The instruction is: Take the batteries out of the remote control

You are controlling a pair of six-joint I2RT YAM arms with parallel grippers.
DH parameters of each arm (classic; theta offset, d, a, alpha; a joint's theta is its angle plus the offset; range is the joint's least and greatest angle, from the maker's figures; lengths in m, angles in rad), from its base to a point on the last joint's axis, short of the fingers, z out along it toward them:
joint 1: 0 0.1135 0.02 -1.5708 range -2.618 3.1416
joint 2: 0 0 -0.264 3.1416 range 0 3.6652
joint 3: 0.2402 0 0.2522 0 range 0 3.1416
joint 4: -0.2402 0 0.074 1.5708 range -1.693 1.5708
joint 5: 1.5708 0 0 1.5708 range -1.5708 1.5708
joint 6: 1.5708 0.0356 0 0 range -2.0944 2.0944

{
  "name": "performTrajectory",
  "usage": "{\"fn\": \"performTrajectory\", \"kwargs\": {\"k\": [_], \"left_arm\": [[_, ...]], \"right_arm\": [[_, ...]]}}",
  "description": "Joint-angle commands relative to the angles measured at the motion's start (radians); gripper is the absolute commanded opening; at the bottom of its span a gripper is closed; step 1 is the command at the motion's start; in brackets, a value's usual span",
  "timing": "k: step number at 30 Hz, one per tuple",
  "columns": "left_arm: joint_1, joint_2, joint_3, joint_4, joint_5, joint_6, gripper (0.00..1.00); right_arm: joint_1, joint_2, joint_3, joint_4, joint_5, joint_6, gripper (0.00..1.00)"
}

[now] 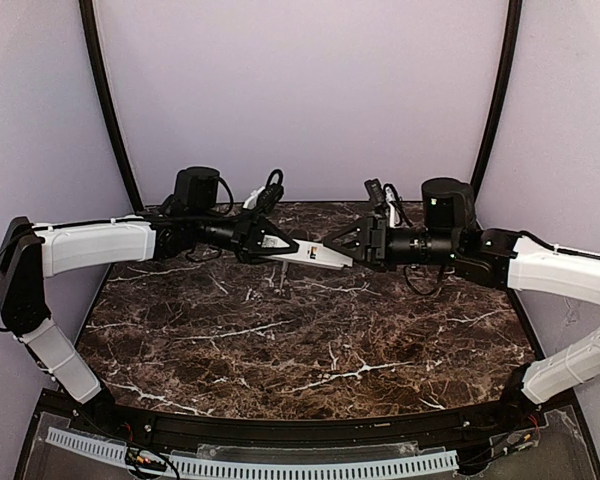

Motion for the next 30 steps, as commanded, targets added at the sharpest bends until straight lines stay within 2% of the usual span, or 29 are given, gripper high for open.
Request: {"fn": "performTrajectory", "kwargs": {"k": [1, 13, 30], "left_arm": [[-0.001, -0.005, -0.003, 0.013, 0.018, 0.012, 0.0], [-0.001, -0.007, -0.002, 0.009, 0.017, 0.017, 0.0], [-0.001, -0.008, -0.001, 0.003, 0.013, 0.023, 0.0]], "right_arm": [[0.005, -0.012, -0.013, -0.008, 0.008, -0.003, 0.66], [0.005, -0.039, -0.018, -0.066, 0.033, -0.006, 0.54], [0.005, -0.076, -0.05, -0.1, 0.047, -0.002, 0.29]]}}
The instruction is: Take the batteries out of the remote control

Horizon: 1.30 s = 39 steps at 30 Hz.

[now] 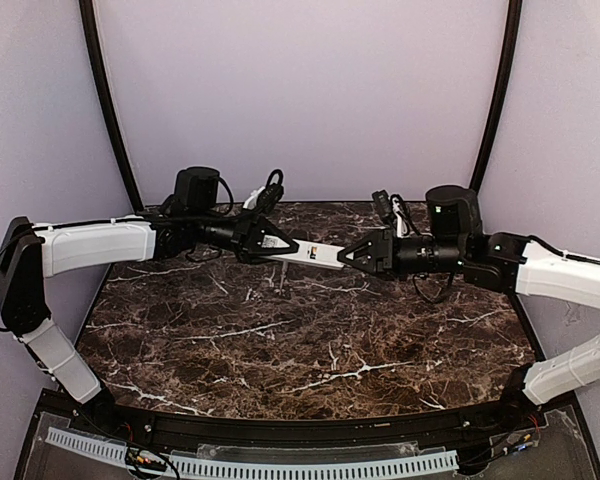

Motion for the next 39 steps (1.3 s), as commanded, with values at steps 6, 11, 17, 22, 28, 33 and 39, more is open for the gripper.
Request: {"fn": "performTrajectory", "kwargs": {"k": [6, 11, 17, 22, 28, 33, 39], "left_arm": [[0.0, -0.006, 0.0, -0.003, 0.012, 0.024, 0.0], [-0.001, -0.005, 0.0, -0.006, 0.01, 0.025, 0.0], [-0.001, -0.005, 0.0, -0.006, 0.011, 0.026, 0.0], [0.0, -0.006, 0.0, -0.007, 0.01, 0.027, 0.0], [-0.001, -0.005, 0.002, -0.014, 0.008, 0.033, 0.0], [-0.001, -0.004, 0.002, -0.015, 0.008, 0.035, 0.0], [0.0, -0.003, 0.002, -0.015, 0.009, 0.034, 0.0]], "right_arm": [[0.005, -0.023, -0.025, 0.0, 0.019, -0.009, 0.22], [0.005, -0.029, -0.028, -0.004, 0.025, -0.011, 0.19], [0.005, -0.044, -0.031, -0.015, 0.033, -0.013, 0.16], [0.005, -0.052, -0.039, -0.02, 0.035, -0.01, 0.13], [0.005, -0.055, -0.041, -0.021, 0.031, -0.008, 0.09], [0.005, -0.051, -0.041, -0.018, 0.028, -0.005, 0.09], [0.005, -0.037, -0.037, -0.013, 0.023, -0.005, 0.24]]}}
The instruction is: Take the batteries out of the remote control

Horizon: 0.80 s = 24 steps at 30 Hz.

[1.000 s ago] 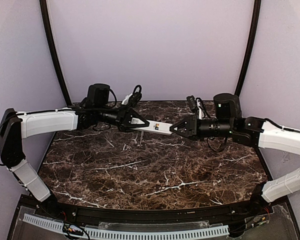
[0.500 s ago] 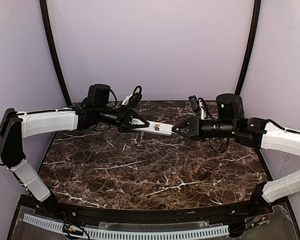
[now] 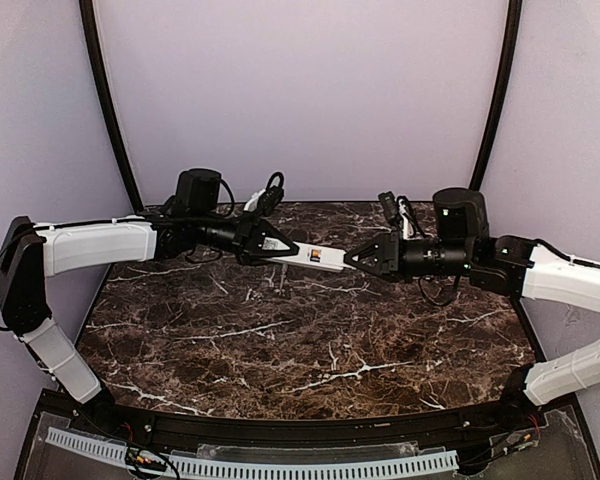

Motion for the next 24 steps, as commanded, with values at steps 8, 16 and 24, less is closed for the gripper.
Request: {"fn": "performTrajectory", "kwargs": {"k": [8, 16, 24], "left_arm": [[-0.001, -0.01, 0.003, 0.013, 0.024, 0.015, 0.0], [-0.001, -0.01, 0.002, 0.019, 0.026, 0.01, 0.0], [-0.001, -0.012, 0.0, 0.021, 0.026, 0.008, 0.0]], "right_arm": [[0.005, 0.027, 0.0, 0.012, 0.005, -0.013, 0.22], [0.005, 0.039, 0.011, 0.019, 0.017, -0.019, 0.42], [0.005, 0.065, 0.021, 0.03, 0.0, -0.022, 0.34]]}}
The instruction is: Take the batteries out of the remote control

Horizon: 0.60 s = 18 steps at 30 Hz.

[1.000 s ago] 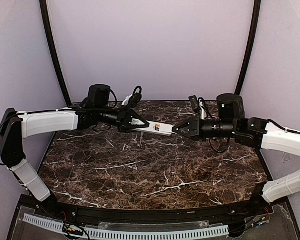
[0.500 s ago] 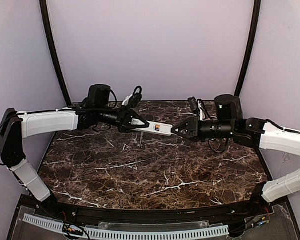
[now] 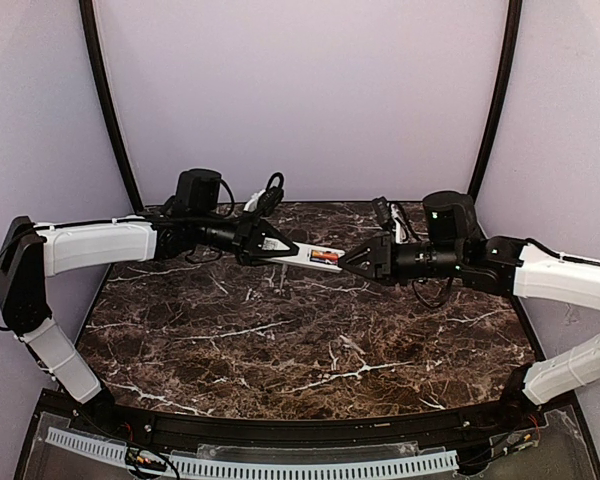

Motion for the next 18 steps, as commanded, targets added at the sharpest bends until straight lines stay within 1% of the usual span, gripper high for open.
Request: {"fn": "performTrajectory", "kwargs": {"k": [1, 4, 7, 9, 11, 13, 18], "left_arm": [[-0.001, -0.013, 0.0, 0.023, 0.024, 0.008, 0.0], [-0.001, -0.019, 0.0, 0.021, 0.021, 0.009, 0.0], [-0.001, -0.021, 0.002, 0.01, 0.013, 0.022, 0.0], [-0.001, -0.022, 0.007, -0.009, 0.002, 0.038, 0.0], [-0.001, -0.023, 0.017, -0.049, -0.019, 0.069, 0.0], [-0.001, -0.025, 0.035, -0.145, -0.055, 0.12, 0.0], [-0.001, -0.028, 0.067, -0.267, -0.136, 0.195, 0.0]], "right_arm": [[0.004, 0.013, 0.02, 0.023, -0.007, -0.008, 0.34], [0.004, 0.004, 0.005, 0.022, -0.002, -0.008, 0.33], [0.004, -0.009, -0.004, 0.021, -0.002, -0.014, 0.37], [0.003, -0.021, -0.004, 0.021, -0.011, -0.03, 0.41], [0.003, -0.034, -0.002, 0.017, -0.014, -0.044, 0.49], [0.003, -0.05, 0.0, 0.003, -0.005, -0.055, 0.56], [-0.001, -0.078, -0.006, -0.044, 0.05, -0.069, 0.73]]}}
